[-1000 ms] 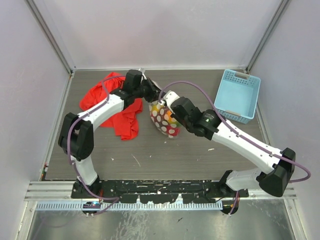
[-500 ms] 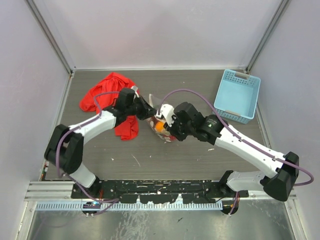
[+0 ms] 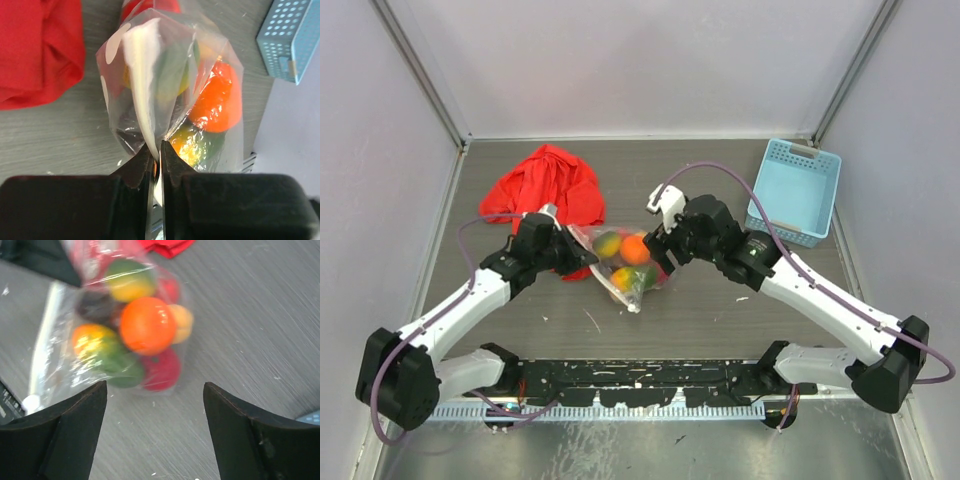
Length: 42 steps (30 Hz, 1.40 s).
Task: Place the food in the zip-top bag and seal the zipper
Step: Place the zipper food storage bag at the center of the board, then reset both arms
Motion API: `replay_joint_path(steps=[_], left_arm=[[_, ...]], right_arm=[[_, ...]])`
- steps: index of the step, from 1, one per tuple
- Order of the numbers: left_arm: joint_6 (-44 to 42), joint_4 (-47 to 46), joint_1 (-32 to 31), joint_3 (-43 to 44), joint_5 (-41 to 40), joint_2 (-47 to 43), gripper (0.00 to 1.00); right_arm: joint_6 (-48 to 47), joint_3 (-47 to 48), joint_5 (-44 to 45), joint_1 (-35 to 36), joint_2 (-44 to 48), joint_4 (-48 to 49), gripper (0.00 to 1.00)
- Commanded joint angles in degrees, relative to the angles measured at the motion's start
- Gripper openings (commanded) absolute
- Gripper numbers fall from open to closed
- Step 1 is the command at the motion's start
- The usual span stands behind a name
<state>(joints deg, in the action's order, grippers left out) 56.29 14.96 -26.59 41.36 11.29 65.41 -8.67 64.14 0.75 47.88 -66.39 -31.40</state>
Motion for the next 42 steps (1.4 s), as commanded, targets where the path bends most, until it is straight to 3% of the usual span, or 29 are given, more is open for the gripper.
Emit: replay_joint_path(steps=[1,6,10,15,23,29,35,42], left_arm=[[-2.1,3.0,0.1,-3.4,-0.7,-3.3,0.11],[-2.1,6.1,0.1,-6.0,-1.2,-5.6,0.23],[-3.2,10.5,0.2,-5.4,-6.3,-10.3,0.41],[-5.4,18.5,0.5,-2.1,-14.0,-17.2,0.59],[-12.6,28.1,0.5,8.1,-27.8,-28.5,0.78],[-22.0,26.0,0.5,14.0,-36.1,-35.7,1.0],[-31.4,19.0,0.5,14.2,-40.9,-40.3,0.98],[-33.4,11.9,0.5,8.5,-44.6,-42.0,0.98]], right_arm=[[6.5,-2.2,4.7,-6.2,1.8,7.2,0.84],[12.5,-6.6,5.3,-14.8,4.1,11.2,0.92],[16.3,-10.0,9.5,-20.7,7.0,12.8,0.99],[20.2,-13.1,15.5,-26.8,11.7,12.7,1.0],[22.4,-13.5,29.4,-28.2,20.5,10.4,1.0],[18.7,-14.9,36.2,-28.2,28.2,11.4,1.0],[16.4,-19.7,40.4,-28.2,37.3,16.4,1.0],[15.0,-23.8,43.0,-28.2,40.4,19.3,1.0]])
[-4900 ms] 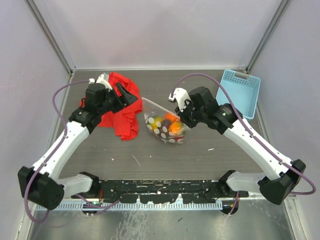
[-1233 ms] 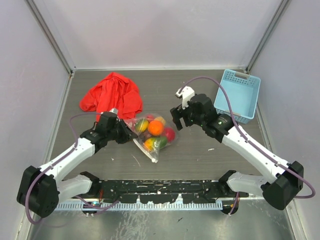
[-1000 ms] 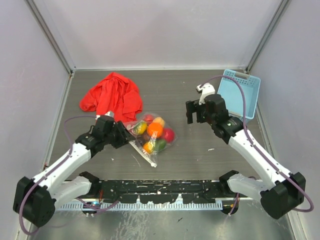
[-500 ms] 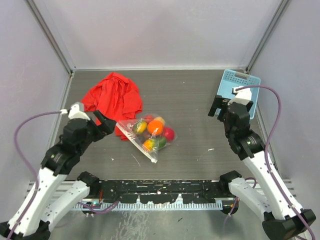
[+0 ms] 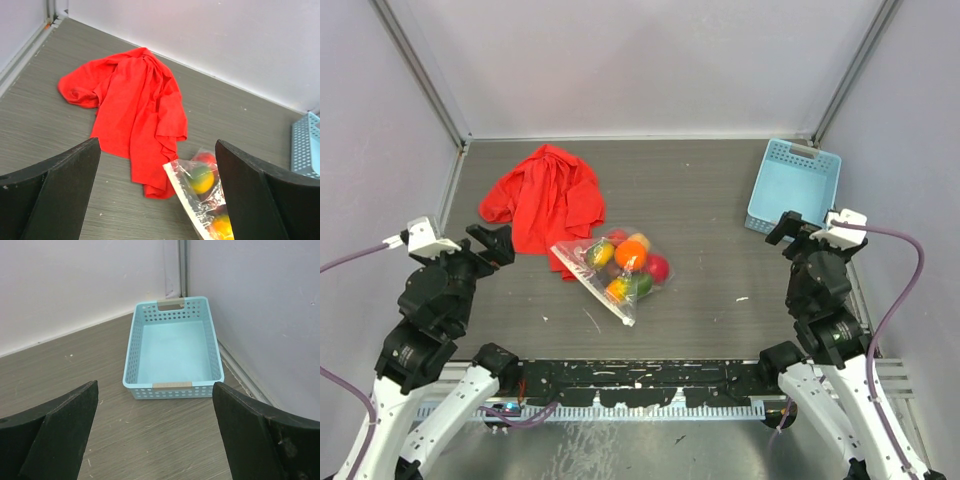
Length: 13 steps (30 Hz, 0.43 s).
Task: Place the food in the zip-top bag and seal the zipper
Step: Reset both arms
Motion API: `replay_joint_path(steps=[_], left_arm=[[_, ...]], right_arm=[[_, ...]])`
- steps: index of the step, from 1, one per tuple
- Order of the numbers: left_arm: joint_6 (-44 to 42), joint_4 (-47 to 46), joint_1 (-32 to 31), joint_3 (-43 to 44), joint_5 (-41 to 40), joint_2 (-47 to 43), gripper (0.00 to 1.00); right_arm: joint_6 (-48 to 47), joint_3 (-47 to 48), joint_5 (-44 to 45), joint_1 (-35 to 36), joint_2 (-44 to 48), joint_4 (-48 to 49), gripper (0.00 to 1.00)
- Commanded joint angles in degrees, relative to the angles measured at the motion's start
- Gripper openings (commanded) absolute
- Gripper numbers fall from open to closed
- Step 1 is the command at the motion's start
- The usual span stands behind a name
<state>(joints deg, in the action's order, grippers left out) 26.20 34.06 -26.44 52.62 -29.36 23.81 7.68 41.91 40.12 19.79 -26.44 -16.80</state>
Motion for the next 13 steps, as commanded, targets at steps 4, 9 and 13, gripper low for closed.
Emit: replay_joint_path(steps=[4,9,13], left_arm=[[-3.3,-8.9,0.3,-5.3,-3.9,0.0,0.98],[-3.3,-8.2,0.3,-5.2,-3.6,0.8,0.98],[-3.7,-8.2,0.3,-5.2,-3.6,0.7,0.98]], right_arm=[[-1.5,-2.5,3.5,-0.1,0.9,5.1,1.0],[-2.3,-3.1,2.0,-0.1,2.0,5.8,1.0],[-2.6,-3.2,2.5,-0.1,1.9,6.0,1.0]])
